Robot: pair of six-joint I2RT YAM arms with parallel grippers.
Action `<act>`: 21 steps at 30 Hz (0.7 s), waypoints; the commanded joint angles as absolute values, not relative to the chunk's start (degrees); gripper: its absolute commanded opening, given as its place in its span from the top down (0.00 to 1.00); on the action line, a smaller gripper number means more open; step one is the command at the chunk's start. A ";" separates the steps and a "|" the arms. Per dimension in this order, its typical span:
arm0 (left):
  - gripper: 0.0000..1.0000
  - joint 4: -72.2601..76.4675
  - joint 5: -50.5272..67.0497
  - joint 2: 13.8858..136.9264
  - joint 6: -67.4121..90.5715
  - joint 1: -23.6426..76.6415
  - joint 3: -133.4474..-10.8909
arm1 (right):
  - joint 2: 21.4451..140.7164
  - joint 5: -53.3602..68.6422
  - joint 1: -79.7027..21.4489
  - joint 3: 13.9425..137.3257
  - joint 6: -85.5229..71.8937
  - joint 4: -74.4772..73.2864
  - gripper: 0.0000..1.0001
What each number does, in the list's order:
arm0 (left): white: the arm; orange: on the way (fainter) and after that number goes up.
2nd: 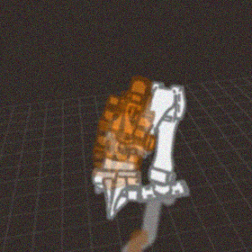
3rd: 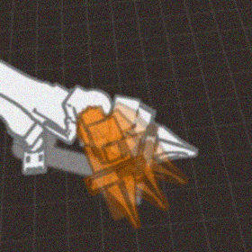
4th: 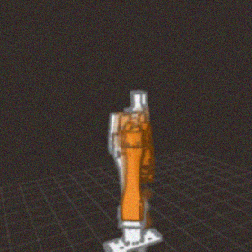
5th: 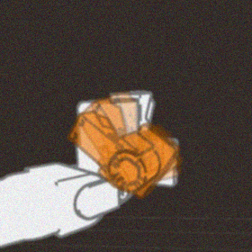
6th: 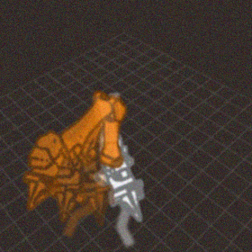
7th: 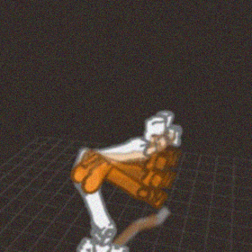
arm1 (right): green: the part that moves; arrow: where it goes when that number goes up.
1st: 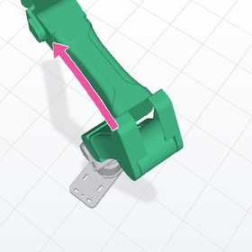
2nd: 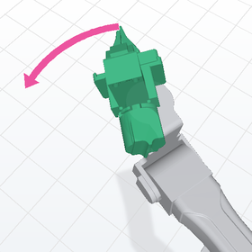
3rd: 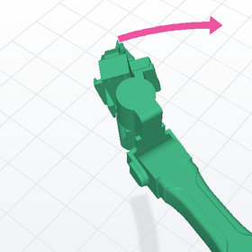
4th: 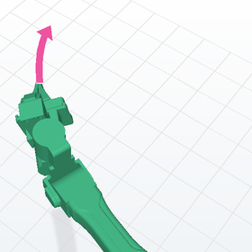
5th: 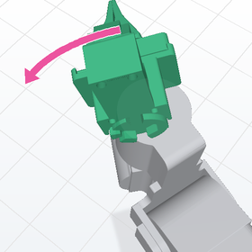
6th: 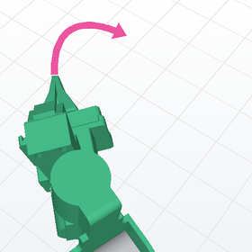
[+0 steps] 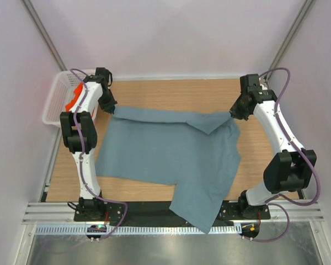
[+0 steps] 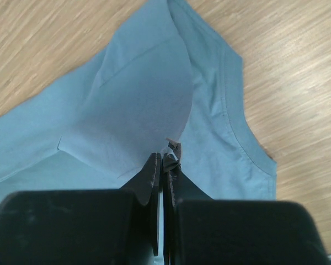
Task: Fold and stack the t-shirts
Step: Fold the tshirt
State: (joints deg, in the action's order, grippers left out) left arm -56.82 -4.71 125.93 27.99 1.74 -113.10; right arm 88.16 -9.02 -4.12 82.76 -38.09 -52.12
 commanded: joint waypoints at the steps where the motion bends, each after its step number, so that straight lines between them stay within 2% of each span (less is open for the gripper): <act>1: 1.00 -58.88 -7.02 120.68 26.89 1.14 -111.71 | 83.33 -9.14 -4.04 82.01 -38.41 -52.55 0.99; 21: 1.00 -59.42 -8.09 119.18 27.25 1.14 -103.80 | 77.61 -8.17 -4.04 70.58 -38.14 -51.06 0.98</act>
State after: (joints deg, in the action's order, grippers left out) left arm -59.07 -7.03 121.95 27.99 1.74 -104.64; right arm 81.08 -7.75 -4.10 71.07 -37.93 -52.27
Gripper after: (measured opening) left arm 0.013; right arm 0.047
